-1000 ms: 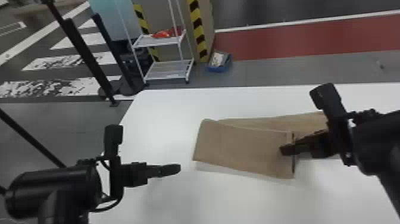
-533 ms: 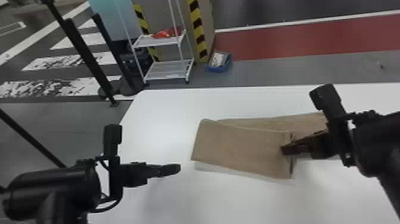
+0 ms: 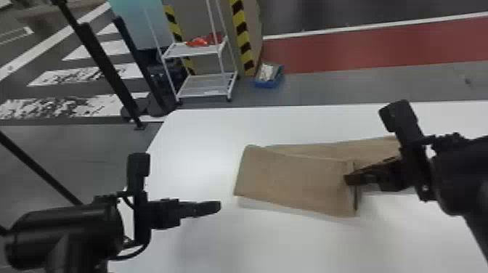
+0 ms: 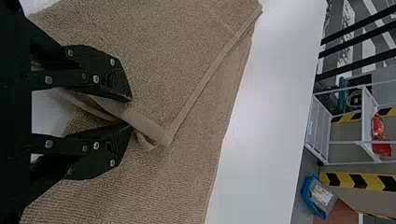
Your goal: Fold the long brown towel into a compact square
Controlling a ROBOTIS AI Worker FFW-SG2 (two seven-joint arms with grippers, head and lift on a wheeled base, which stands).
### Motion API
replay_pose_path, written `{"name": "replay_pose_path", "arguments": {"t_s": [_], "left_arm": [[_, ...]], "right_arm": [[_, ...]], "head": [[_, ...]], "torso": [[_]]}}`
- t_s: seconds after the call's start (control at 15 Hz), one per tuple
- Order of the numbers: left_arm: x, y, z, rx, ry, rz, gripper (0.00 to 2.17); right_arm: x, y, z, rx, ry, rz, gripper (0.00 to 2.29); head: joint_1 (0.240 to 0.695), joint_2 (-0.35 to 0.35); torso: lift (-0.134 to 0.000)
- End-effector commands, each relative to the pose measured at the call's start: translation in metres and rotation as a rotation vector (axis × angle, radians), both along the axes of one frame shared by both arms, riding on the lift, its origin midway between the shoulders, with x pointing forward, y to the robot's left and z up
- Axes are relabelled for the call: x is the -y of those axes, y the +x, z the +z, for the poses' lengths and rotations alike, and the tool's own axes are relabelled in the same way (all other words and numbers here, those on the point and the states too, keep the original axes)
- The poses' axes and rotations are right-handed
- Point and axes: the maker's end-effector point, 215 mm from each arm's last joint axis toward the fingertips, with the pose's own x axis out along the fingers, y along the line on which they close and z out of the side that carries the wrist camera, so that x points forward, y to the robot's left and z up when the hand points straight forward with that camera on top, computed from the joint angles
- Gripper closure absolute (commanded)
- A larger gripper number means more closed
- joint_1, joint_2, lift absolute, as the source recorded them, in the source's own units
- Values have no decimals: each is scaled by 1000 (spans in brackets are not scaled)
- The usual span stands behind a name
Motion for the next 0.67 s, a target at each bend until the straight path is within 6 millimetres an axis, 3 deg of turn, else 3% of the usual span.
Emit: {"name": "replay_pose_path", "arguments": {"t_s": [0.0, 0.27, 0.4, 0.6], "left_arm": [[0, 0, 0, -1, 0, 0, 100], [0, -1, -1, -3, 1, 1, 100], [0, -1, -3, -7, -1, 2, 100], [-3, -2, -2, -6, 0, 7, 100]], "right_arm": [[-1, 1, 0, 4, 1, 3, 934], [-5, 3, 4, 17, 16, 12, 937], [-13, 11, 21, 58, 83, 21, 937], [-6, 24, 49, 102, 132, -5, 937]], "head": [[695, 300], [695, 302], [695, 303], [695, 310]], "torso": [[-125], [-125], [-125], [-125]]}}
